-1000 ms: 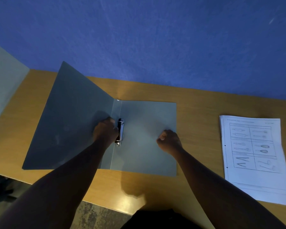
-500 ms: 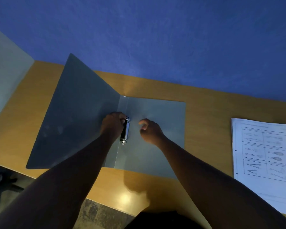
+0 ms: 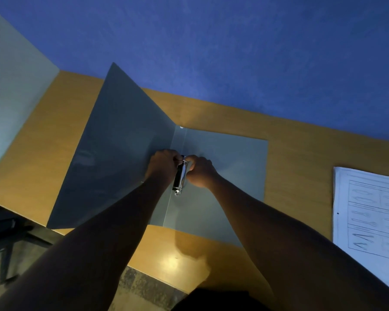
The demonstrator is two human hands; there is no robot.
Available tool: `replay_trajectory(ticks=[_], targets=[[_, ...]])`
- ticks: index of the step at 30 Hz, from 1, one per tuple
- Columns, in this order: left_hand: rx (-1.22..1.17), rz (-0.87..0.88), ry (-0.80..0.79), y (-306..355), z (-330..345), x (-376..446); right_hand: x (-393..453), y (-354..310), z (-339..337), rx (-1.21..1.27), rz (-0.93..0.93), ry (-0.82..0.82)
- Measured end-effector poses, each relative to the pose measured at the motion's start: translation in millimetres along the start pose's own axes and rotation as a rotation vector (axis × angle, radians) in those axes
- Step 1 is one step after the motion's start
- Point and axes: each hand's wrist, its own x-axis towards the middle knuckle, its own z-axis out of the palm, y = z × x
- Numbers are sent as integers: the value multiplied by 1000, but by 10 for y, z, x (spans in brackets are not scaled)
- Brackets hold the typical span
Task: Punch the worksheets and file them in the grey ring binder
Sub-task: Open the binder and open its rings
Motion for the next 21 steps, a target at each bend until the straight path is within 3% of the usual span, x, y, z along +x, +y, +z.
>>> replay_trajectory(ticks=[21], targets=[[41, -2, 60, -76, 38, -70, 79, 60, 52, -36, -125, 92]])
